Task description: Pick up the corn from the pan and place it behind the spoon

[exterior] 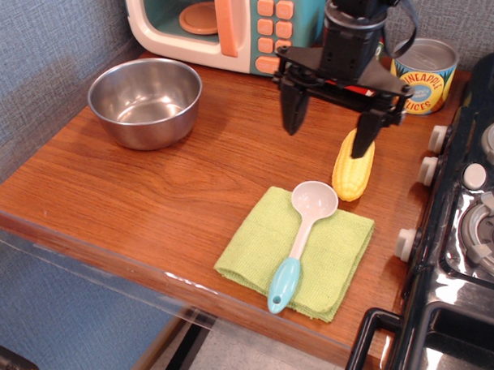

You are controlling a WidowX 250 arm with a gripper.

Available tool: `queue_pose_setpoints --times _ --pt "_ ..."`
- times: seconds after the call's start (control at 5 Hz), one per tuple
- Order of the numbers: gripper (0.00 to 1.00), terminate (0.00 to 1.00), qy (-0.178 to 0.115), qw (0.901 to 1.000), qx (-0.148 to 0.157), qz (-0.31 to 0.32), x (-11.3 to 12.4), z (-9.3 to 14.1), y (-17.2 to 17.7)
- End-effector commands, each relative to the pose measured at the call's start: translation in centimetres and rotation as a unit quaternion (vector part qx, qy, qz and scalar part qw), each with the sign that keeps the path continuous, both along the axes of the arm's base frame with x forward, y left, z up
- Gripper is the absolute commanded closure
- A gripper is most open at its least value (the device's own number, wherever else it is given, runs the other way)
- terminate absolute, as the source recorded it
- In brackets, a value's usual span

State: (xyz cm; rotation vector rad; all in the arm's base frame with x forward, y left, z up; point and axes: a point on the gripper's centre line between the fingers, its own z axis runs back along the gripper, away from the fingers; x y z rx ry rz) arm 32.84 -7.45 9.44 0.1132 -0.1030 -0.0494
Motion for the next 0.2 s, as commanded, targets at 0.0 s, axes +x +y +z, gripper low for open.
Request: queue_pose_setpoints --times 0.0 --pt "0.00 1.00 -0.036 0.9993 -0.009 0.000 -0.46 2.78 0.01"
